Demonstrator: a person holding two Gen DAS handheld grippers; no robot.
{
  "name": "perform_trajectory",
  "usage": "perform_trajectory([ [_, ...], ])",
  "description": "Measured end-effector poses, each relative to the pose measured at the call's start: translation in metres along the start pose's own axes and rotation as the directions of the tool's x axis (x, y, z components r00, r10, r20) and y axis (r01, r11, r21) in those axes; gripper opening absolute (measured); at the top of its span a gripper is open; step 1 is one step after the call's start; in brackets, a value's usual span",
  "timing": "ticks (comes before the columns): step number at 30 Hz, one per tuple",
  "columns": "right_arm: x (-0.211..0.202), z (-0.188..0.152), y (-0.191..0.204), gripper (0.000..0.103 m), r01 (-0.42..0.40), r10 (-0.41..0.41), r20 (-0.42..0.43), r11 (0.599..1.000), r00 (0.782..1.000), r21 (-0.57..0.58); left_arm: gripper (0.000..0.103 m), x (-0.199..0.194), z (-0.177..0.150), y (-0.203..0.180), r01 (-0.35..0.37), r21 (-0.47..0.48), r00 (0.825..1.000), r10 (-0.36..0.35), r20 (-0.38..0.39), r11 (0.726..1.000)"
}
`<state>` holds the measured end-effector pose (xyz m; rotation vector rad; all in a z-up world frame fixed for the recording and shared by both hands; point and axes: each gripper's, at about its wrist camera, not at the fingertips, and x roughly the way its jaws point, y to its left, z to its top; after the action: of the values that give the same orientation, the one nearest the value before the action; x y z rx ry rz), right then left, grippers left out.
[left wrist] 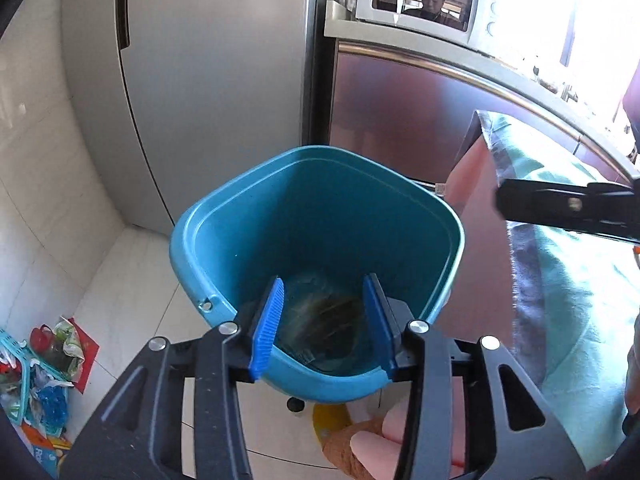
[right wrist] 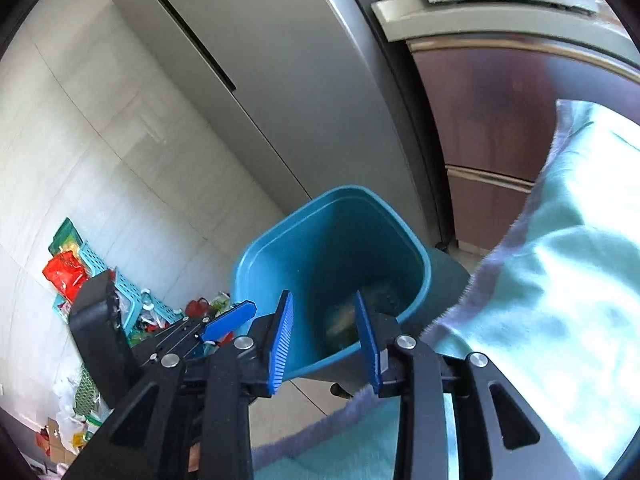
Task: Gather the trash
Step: 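Withdraw both grippers from the bin back to the table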
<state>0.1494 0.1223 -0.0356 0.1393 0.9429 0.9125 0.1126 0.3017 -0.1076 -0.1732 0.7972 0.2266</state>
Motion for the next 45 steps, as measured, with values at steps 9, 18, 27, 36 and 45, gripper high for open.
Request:
perform_trajectory([
  [9,-0.041,-0.025,-0.009,0.037,-0.033,0.034,0.036,0.999,0.999,-0.021,0.048,-0.037,-0.016,0.039,-0.059,-0.116,0.998,0.061,0.020,0.991],
  [18,-0.060,-0.035,-0.013,0.043,-0.064,0.064,0.056,0.998,0.996,0.004,0.051,-0.009,-0.027,0.047,0.012,-0.223,0.992,-0.039,-0.120,0.975],
  [27,-0.067,-0.043,-0.026,0.045,-0.073,0.070,0.059,0.996,0.996,0.050,0.042,-0.011,-0.041,0.051,0.084,-0.331,0.980,-0.138,-0.142,0.940],
  [36,-0.074,-0.046,-0.040,0.045,-0.069,0.063,0.078,0.994,0.995,0.082,0.041,-0.029,-0.051,0.035,0.139,-0.336,0.968,-0.200,-0.154,0.931],
  [45,-0.084,-0.055,-0.046,0.045,-0.061,0.053,0.095,0.994,0.994,0.086,0.036,-0.032,-0.050,0.021,0.157,-0.270,0.966,-0.204,-0.158,0.950],
])
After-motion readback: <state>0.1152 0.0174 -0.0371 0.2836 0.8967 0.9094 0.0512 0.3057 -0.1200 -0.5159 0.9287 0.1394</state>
